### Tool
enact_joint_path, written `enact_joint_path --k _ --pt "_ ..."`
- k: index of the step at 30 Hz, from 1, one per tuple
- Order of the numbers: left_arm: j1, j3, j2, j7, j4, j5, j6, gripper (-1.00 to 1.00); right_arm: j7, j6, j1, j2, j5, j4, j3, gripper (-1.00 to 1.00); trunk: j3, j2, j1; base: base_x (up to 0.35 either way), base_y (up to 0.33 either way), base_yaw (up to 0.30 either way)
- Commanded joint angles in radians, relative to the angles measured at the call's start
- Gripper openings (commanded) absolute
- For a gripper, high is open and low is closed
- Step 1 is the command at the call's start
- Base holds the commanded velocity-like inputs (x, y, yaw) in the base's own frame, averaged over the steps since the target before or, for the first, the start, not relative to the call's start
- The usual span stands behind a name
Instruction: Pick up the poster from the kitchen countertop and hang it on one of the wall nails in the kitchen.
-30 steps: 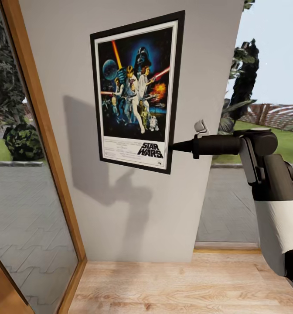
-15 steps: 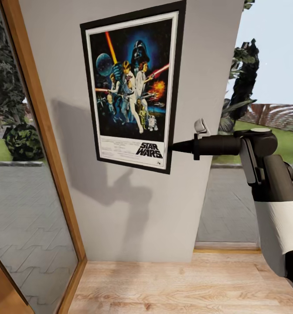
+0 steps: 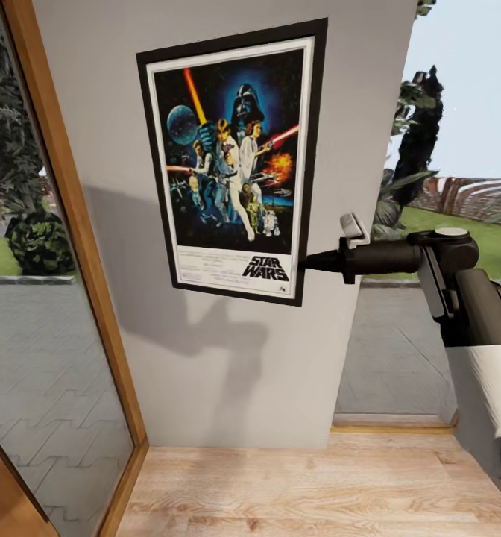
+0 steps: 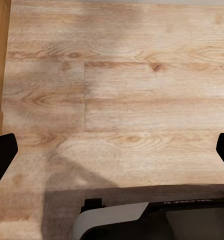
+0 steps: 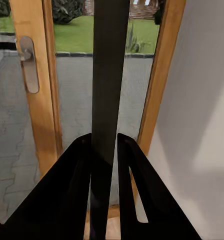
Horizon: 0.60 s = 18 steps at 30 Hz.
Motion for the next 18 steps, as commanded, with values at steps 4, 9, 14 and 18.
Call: enact_joint_path --k 4,9,14,18 --pt "0.0 0.007 -0.001 -0.008 -0.001 -0.007 -0.002 1.0 0.016 -0.018 0.009 -0.009 -0.007 0.016 0.002 -1.0 0.0 -0.001 0.0 0.0 0.0 0.0" --pt "0.001 0.007 -0.001 -0.008 -0.001 -0.007 -0.002 1.0 0.023 -0.031 0.015 -0.015 -0.008 0.022 0.002 -1.0 0.0 -0.001 0.0 0.0 0.0 0.0" --pt "0.001 0.007 -0.001 -0.008 -0.001 -0.007 -0.002 1.0 0.024 -0.034 0.017 -0.016 -0.008 0.023 0.002 -1.0 0.0 -0.001 0.0 0.0 0.0 0.0" --pt "0.0 0.007 -0.001 -0.008 -0.001 -0.007 -0.002 1.0 0.024 -0.034 0.017 -0.017 -0.008 0.023 0.002 -1.0 0.0 -0.001 0.0 0.0 0.0 0.0"
